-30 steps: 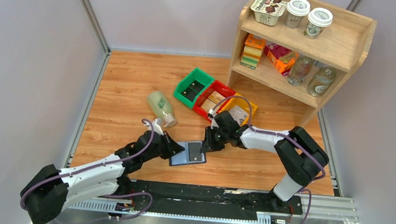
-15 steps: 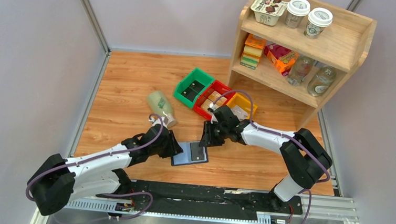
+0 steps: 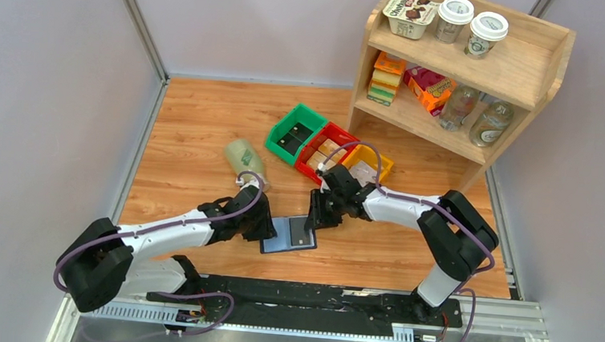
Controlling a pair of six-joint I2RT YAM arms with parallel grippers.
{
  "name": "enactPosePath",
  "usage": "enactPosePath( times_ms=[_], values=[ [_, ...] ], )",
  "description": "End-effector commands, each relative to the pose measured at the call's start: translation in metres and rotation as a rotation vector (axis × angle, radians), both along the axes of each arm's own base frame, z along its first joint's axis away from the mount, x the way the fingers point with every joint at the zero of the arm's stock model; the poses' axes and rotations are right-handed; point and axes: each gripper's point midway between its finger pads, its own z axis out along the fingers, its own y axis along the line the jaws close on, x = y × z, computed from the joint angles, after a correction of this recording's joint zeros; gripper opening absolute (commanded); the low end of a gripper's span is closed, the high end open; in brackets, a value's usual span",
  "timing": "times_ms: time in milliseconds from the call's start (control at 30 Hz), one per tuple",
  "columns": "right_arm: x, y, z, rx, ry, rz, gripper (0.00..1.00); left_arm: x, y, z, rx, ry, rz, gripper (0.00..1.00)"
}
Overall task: Take the credit cards out of the card holder
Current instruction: Remove the credit card from the card holder.
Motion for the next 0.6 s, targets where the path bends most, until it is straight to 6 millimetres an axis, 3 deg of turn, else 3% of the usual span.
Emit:
enactPosePath(
  times_ms=[0, 333, 567],
  values=[
    [0.008, 0.013, 0.009, 0.040, -0.024, 0.000, 0.33, -0.002, 0.002, -0.003, 0.037, 0.015, -0.029, 0.37],
    [0.007, 0.025, 0.028, 0.076, -0.048, 0.032, 0.28, -0.003, 0.001, -0.005, 0.032, 0.020, -0.027, 0.32],
    [0.004, 0.028, 0.026, 0.058, -0.048, 0.050, 0.24, -0.004, 0.000, -0.005, 0.023, 0.020, -0.027, 0.31]
  ],
)
